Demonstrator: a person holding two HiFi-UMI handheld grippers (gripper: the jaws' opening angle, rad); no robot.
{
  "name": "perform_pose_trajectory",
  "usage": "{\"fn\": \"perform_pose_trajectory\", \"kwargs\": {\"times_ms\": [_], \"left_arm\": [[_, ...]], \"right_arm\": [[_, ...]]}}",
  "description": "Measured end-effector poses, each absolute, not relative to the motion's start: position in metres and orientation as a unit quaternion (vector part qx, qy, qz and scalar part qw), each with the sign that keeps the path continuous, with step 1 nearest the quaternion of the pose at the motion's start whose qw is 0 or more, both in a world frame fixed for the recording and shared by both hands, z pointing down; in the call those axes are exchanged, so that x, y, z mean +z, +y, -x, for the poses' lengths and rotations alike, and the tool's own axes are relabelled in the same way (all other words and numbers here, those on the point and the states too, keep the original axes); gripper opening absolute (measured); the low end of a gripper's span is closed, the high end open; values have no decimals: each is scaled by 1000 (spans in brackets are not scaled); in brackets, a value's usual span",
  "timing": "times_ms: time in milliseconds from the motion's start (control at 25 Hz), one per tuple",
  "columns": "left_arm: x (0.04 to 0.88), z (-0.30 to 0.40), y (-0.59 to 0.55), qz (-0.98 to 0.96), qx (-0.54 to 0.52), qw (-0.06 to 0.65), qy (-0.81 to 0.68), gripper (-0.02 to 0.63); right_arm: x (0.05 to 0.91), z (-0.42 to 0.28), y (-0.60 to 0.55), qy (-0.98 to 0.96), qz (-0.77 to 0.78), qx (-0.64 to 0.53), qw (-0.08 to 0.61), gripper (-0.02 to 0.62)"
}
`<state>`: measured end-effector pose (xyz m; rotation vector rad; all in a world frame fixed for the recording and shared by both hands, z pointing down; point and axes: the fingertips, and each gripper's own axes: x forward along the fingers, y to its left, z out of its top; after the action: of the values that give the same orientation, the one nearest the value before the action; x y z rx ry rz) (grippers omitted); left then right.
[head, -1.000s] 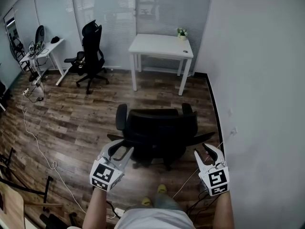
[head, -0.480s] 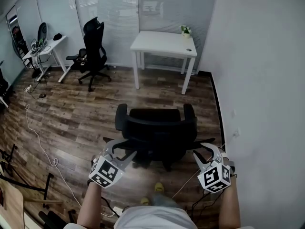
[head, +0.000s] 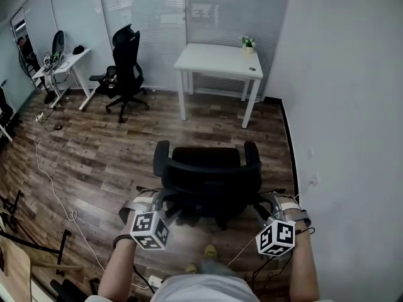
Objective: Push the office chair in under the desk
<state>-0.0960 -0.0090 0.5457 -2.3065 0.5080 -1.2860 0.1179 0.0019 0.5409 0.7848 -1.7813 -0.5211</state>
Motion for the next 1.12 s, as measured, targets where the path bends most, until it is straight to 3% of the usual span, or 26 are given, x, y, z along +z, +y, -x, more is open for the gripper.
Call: {"fn": "perform_pose_trajectory", "kwargs": {"times_ms": [200, 1120], "left_arm": [[555, 91, -16, 808, -499, 263, 170, 164], [558, 93, -45, 804, -490, 300, 155, 156]], "right_arm": [[543, -120, 0, -745, -334, -225, 532, 137], [546, -116, -27, -718, -387, -209, 539, 140]]}}
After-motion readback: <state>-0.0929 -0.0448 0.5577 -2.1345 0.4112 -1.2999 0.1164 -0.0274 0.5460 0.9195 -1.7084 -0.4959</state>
